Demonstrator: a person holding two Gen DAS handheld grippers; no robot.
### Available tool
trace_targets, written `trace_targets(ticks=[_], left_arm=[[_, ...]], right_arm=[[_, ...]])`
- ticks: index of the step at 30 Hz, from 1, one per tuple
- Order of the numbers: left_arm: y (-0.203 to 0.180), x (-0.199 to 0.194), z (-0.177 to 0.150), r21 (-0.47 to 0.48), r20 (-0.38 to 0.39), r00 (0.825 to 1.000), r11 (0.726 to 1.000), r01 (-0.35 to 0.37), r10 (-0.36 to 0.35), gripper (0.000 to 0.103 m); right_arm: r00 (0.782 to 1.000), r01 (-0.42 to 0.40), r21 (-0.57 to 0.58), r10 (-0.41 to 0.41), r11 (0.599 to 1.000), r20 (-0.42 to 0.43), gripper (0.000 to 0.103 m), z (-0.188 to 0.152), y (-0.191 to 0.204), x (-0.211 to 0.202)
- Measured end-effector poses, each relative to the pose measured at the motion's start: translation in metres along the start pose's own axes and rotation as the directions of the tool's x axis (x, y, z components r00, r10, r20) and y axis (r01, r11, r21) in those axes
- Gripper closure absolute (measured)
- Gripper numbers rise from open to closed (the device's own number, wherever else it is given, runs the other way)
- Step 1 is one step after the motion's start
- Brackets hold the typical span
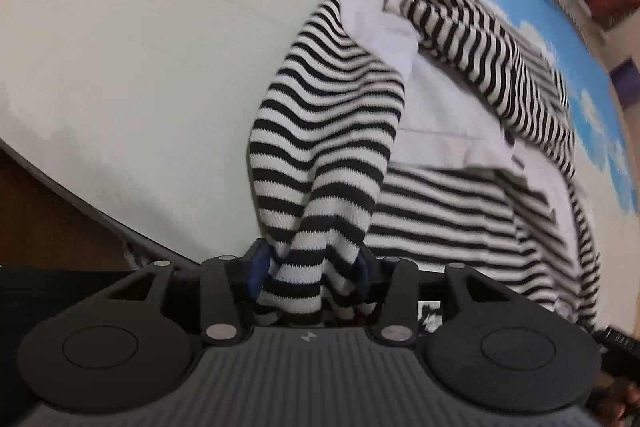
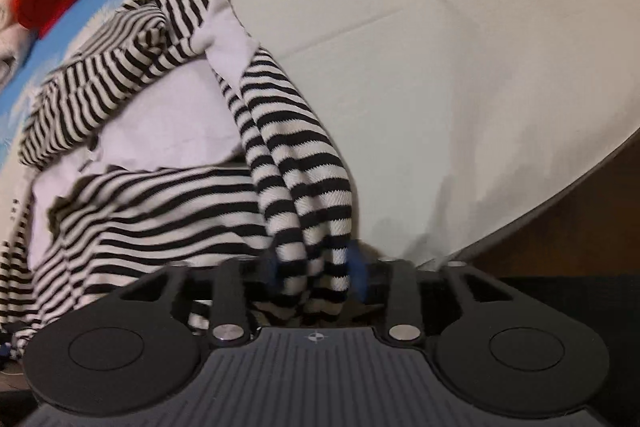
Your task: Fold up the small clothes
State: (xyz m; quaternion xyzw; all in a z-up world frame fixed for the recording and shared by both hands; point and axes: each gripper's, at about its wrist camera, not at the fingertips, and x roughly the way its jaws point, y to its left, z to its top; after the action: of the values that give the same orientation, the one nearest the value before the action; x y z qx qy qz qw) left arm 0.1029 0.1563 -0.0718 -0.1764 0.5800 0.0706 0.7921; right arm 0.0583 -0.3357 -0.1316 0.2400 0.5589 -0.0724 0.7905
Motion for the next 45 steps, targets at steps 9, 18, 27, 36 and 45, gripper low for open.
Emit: trace_targets(ticks=[9,18,27,36,45], left_arm=[[0.000,0.004,-0.005,0.032,-0.007,0.999,0.999,-0.035,0.035,0.054],[-0.003,0.005,-0.006,0.048,-0.007,0.999,0.998,-0.031,0.031,0.054],[-0.014,-0.006,-0.009,0.108,0.046,0.999,0.994,0.021,-0.026,0.094],[-0.035,-0.064,-0.005,0.227,0.193,0.974,0.971,0.071,-0.116,0.095],[-0.029,-0.161,-0.021,0.243,0.250,0.936,0.952,0.185,-0.246,0.095]], right_arm=[[1.000,-0.006,-0.065,0.004,0.998,-0.021,0.071,-0.005,0.007,0.007],[1.000,-0.008,-0.066,0.007,0.998,-0.013,0.069,-0.007,0.008,0.007],[0.997,-0.057,-0.062,0.060,0.996,0.057,0.091,-0.007,0.006,-0.010],[0.948,-0.209,-0.038,0.212,0.977,0.237,0.093,0.012,0.000,-0.084],[0.911,-0.286,-0.105,0.304,0.952,0.280,0.094,-0.009,-0.009,-0.189]])
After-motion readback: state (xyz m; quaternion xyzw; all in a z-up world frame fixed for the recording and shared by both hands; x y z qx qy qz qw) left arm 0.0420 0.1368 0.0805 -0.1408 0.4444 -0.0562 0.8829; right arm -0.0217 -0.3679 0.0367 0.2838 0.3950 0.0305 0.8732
